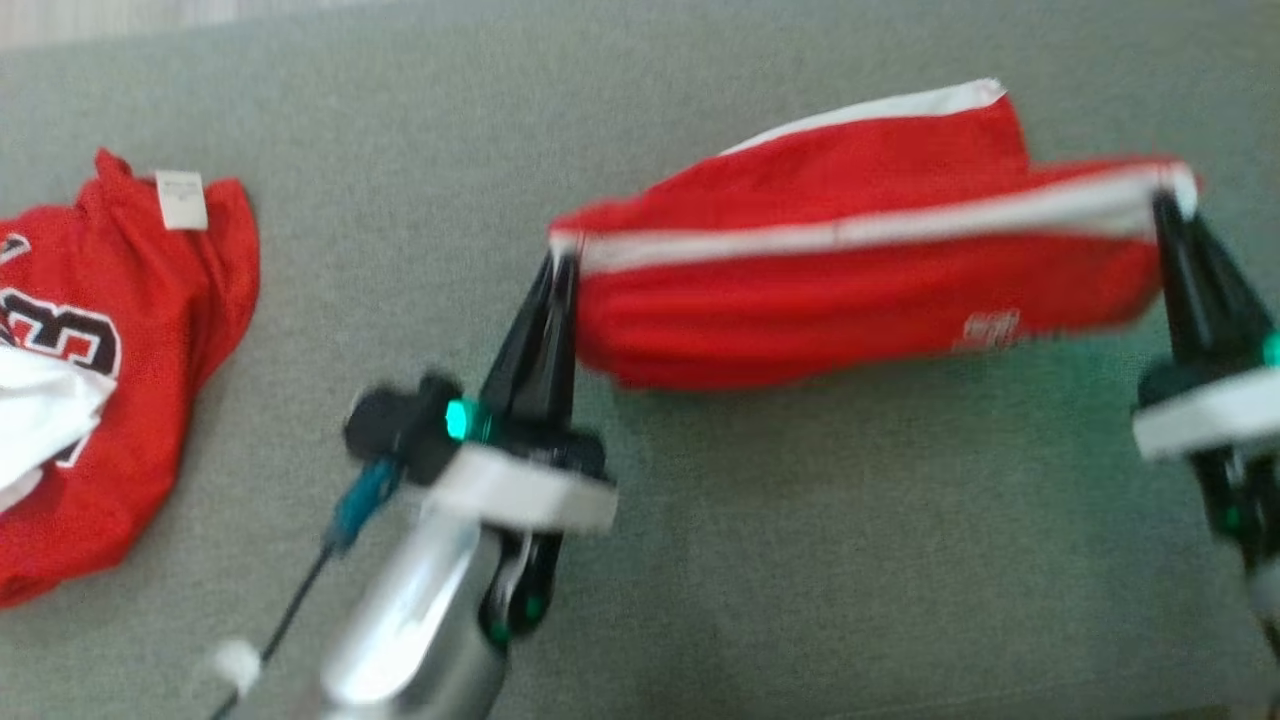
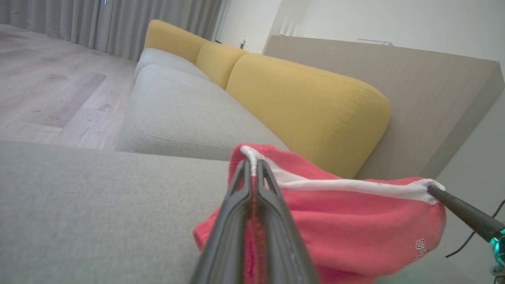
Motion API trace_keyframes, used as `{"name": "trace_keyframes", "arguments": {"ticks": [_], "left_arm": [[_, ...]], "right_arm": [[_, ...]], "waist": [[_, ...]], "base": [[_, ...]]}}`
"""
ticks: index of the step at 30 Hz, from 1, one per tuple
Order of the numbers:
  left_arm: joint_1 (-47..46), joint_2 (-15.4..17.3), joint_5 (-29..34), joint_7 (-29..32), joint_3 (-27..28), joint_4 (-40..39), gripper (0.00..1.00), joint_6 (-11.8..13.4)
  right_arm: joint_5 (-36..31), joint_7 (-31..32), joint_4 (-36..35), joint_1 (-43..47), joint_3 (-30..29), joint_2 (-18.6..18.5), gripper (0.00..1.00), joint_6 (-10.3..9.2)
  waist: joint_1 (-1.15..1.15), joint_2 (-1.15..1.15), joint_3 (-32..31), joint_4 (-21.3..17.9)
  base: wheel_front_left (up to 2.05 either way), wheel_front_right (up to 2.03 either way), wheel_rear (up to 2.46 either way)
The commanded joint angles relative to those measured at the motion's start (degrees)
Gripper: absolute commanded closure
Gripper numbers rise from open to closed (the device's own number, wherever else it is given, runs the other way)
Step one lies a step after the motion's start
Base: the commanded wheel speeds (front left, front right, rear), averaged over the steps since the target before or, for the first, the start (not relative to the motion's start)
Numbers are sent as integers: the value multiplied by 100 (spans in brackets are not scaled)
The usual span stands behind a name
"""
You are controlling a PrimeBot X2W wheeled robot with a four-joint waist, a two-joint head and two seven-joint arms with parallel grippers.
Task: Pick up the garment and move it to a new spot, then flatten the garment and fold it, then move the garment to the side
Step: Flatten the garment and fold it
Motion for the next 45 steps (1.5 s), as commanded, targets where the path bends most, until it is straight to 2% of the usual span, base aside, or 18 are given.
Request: {"name": "trace_keyframes", "arguments": {"ticks": [1,5,9,11,12,13,14,21,27,32,37,45], "left_arm": [[-302,21,-68,-29,74,-62,100,55],[-881,21,-288,-29,-246,490,100,313],[-1244,21,-506,-29,-474,836,99,455],[-1340,21,-586,-29,-551,943,79,481],[-1378,21,-604,-29,-572,963,63,485],[-1404,21,-616,-29,-581,972,29,486],[-1418,21,-622,-29,-580,971,0,485],[-1226,21,-294,-29,-425,750,0,603],[-421,21,717,-29,-60,58,0,1043],[410,21,1434,-29,170,-684,0,1316],[969,21,1902,-29,188,-1235,0,1475],[1072,21,1978,-29,-84,-1513,0,1481]], "right_arm": [[-110,-21,33,-262,165,-203,100,41],[-263,-22,712,-1055,556,-257,100,41],[-245,-22,1293,-1601,913,-217,100,41],[-171,-22,1500,-1773,1043,-164,98,41],[-153,-22,1583,-1842,1088,-147,78,41],[-138,-22,1661,-1899,1096,-126,19,41],[-122,-22,1744,-1940,1054,-93,0,41],[-139,-22,1679,-1641,646,134,0,41],[-118,-22,1439,-698,-13,561,0,41],[19,-22,1555,-286,-360,819,0,41],[165,7,2140,-527,-819,924,0,41],[95,366,3602,-1435,-1110,741,0,41]], "waist": [[-1,0,222,55],[-1,0,469,102],[-1,0,619,142],[-1,0,654,144],[-1,0,671,143],[-1,0,682,138],[-1,0,686,132],[-1,0,482,92],[-1,0,75,80],[-1,0,-156,237],[-1,0,-219,558],[-1,0,9,1156]], "base": [[0,0,0],[0,0,0],[0,0,0],[0,0,0],[0,0,0],[0,0,0],[0,0,0],[0,0,0],[0,0,0],[0,0,0],[0,0,0],[0,0,0]]}}
